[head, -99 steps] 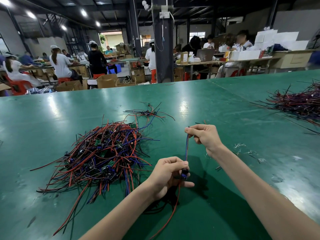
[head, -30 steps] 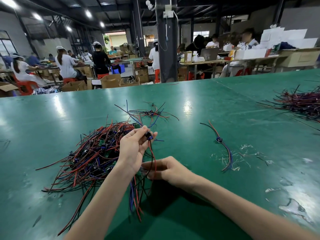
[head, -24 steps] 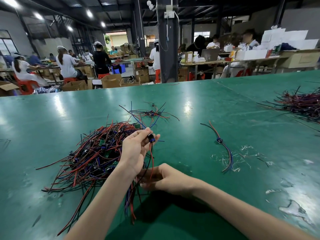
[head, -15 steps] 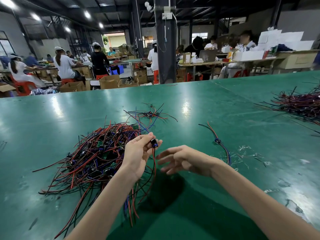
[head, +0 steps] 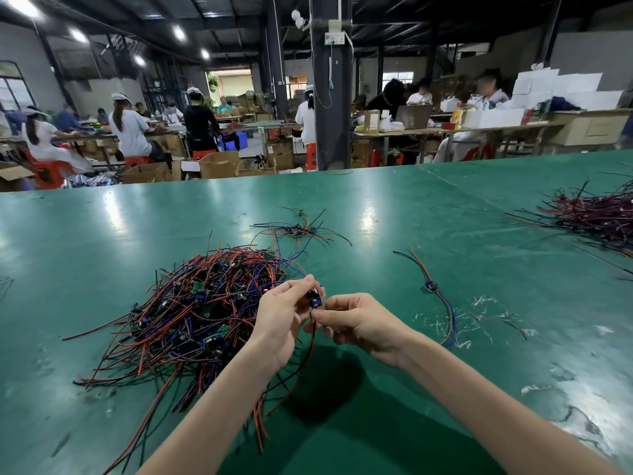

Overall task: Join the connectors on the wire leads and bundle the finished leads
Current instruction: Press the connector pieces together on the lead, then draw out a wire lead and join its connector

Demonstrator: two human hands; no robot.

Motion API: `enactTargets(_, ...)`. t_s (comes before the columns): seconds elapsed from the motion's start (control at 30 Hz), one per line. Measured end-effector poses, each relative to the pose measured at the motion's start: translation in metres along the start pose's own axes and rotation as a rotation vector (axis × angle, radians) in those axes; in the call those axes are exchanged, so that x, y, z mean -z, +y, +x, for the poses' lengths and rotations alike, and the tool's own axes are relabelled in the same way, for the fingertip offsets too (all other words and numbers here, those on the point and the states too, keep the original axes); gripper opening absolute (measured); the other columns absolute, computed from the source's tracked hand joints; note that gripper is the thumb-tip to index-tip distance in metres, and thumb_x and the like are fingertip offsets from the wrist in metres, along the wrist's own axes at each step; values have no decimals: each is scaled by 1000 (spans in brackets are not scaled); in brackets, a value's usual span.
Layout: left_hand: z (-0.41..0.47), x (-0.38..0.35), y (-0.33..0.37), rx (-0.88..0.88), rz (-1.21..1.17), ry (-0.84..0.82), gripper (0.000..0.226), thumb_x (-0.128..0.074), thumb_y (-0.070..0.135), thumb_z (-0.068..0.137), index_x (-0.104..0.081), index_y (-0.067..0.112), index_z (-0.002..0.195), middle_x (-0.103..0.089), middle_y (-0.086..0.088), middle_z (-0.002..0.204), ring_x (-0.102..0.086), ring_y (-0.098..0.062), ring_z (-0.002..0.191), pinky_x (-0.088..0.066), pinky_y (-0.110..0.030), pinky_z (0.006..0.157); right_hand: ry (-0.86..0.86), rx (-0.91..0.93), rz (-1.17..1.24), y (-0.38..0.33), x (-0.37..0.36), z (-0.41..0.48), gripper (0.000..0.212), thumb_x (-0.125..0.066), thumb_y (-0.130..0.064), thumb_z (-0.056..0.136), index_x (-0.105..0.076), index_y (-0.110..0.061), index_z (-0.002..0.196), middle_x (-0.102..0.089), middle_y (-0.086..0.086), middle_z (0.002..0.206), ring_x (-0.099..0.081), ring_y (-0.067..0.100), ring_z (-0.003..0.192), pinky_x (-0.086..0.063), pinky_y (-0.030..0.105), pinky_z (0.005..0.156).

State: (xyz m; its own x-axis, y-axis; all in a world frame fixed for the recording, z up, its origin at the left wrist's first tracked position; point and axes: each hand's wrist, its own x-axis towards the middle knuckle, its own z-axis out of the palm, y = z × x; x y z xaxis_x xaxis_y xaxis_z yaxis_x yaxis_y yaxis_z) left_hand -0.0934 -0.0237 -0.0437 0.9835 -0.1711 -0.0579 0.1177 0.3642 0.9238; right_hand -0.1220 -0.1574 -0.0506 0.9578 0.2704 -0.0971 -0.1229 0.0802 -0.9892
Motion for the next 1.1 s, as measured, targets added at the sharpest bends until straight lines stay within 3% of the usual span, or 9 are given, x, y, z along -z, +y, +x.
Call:
enactTargets(0.17, 3, 2, -1, -28, 23, 61, 17, -59, 10, 90, -58, 3, 75, -65, -15, 74, -56, -26, 71, -44, -34, 66, 4, -43, 22, 1, 0, 2, 6, -65, -4, 85, -70, -6, 83, -67, 6, 68, -40, 8, 53, -31, 14, 47)
enactTargets(0.37, 8, 6, -5, -36, 60, 95, 21, -60, 9, 90, -56, 7, 69, -60, -11, 73, -56, -22, 76, -48, -22, 66, 3, -4, -256, -1, 3, 0, 13, -64, -7, 87, -73, -12, 79, -60, -3, 57, -33, 4, 43, -27, 13, 42)
enactTargets(0.53, 8, 5, -6, -33, 66, 101, 20, -62, 8, 89, -56, 8, 70, -61, -5, 62, -59, -16, 60, -51, -18, 54, 8, -33, -276, 0, 1, 0, 17, -59, -7, 91, -68, -12, 78, -66, -3, 60, -37, 1, 40, -29, 12, 40)
enactTargets(1.1, 2, 3, -6, -26, 100, 92, 16, -61, 10, 90, -58, 8, 75, -61, 5, 54, -56, -3, 46, -48, -14, 48, 77, -5, -274, 0, 5, 1, 18, -60, -6, 90, -68, -16, 78, -67, -5, 62, -38, 1, 42, -30, 12, 41)
